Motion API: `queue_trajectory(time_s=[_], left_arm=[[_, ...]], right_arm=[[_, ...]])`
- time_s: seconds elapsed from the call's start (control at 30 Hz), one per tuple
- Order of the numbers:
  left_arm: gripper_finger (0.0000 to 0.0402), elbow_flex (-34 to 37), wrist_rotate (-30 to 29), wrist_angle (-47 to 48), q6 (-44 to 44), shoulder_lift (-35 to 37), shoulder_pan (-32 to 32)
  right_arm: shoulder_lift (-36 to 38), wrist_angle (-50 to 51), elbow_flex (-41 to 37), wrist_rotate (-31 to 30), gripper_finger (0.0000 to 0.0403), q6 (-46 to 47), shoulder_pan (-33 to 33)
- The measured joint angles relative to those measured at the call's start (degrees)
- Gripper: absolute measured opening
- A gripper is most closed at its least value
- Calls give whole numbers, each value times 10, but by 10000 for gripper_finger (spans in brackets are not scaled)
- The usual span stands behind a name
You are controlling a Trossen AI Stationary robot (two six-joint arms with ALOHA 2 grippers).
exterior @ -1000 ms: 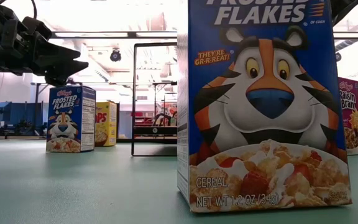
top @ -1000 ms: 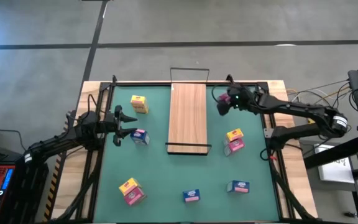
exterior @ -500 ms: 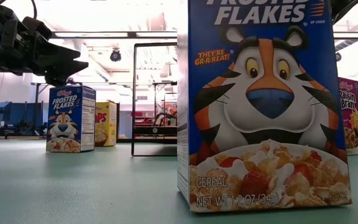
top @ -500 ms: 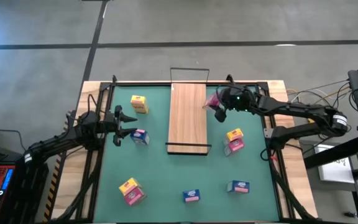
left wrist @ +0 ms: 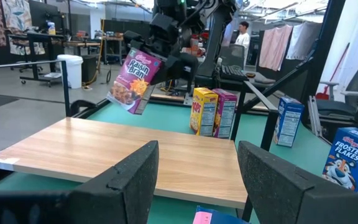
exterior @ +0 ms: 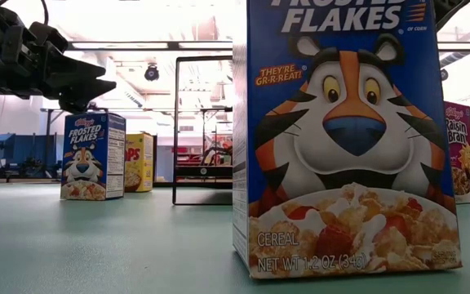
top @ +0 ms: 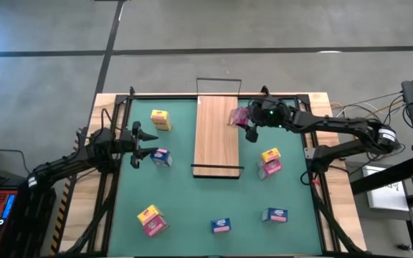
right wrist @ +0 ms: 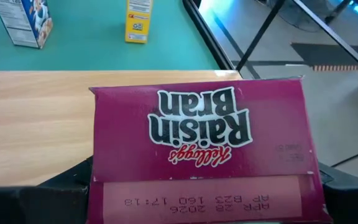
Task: Stack cereal on shelf
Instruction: Put the top right pink cereal box on the shelf
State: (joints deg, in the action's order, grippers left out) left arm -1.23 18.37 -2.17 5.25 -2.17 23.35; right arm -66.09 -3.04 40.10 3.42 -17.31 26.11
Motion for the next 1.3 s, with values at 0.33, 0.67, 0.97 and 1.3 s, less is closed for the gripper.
queue_trajectory(time_s=[0.33,0.67,0.97,1.3], left_arm=[[204,0,0,0,0,0,0],[204,0,0,0,0,0,0],[204,0,0,0,0,0,0],[204,0,0,0,0,-1,0]], right_arm=[[-36,-27,10,18,286,-27,0],[-123,128,146,27,286,-40,1],[-187,182,219,26,286,-83,8],[-233,223,291,46,287,-112,18]])
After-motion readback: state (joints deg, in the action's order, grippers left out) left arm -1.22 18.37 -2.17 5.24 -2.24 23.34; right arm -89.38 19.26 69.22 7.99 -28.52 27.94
